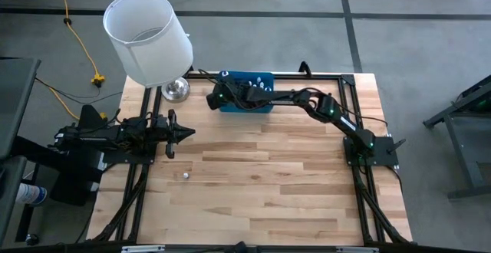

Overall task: Pick & Place food coloring
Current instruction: Put the red food coloring bottle into the blue bin, then put the small orange food coloring bottle into the blue bin

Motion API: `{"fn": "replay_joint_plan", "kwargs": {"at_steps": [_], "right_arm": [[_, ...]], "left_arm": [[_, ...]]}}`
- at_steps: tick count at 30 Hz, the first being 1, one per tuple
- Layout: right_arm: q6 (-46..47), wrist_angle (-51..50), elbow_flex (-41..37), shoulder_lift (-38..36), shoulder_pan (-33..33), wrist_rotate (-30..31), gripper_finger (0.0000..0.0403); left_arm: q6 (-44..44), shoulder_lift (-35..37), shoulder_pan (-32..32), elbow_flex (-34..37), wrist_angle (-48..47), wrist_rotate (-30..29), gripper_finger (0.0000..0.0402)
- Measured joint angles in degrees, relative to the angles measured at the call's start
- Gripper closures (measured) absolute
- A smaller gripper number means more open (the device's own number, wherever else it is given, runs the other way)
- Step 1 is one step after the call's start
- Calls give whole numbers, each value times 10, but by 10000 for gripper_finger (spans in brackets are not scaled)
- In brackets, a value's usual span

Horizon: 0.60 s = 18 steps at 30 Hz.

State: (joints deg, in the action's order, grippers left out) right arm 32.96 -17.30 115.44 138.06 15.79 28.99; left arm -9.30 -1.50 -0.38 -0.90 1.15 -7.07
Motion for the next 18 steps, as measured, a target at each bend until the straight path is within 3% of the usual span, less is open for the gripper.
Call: {"fn": "replay_joint_plan", "kwargs": {"at_steps": [11,18], "right_arm": [[-62,-21,0,-57,0,15,217],[-94,-51,0,-129,1,-86,217]], "left_arm": [[0,0,0,0,0,-3,401],[0,0,0,0,1,-5,401]]}}
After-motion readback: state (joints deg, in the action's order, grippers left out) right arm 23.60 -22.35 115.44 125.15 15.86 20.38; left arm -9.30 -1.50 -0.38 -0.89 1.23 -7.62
